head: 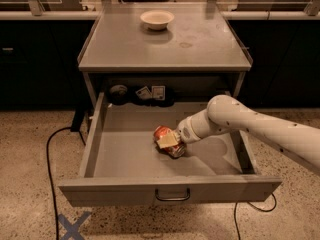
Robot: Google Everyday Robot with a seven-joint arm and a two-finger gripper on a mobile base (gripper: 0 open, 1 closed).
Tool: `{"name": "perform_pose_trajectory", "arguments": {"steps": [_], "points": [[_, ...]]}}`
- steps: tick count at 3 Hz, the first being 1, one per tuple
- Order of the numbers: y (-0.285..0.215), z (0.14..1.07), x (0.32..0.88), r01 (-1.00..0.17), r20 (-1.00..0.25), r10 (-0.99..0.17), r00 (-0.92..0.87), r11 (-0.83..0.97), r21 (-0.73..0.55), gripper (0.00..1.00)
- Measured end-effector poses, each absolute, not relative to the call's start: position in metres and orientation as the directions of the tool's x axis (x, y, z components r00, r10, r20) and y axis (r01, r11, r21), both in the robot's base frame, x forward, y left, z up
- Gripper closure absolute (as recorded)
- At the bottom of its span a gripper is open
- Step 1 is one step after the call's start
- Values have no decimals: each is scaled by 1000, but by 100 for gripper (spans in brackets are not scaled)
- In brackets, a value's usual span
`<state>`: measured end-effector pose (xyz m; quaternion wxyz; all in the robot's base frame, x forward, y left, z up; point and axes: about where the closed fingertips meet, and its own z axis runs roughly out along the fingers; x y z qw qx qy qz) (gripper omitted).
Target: Place coke can into top drawer
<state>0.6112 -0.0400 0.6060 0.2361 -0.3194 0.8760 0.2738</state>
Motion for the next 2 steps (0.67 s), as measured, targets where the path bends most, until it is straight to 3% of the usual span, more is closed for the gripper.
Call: {"name": "perform_pose_trajectory", "arguments": {"steps": [2], "points": [[-40, 606, 611, -689, -588, -430, -685, 646, 329, 12]]}}
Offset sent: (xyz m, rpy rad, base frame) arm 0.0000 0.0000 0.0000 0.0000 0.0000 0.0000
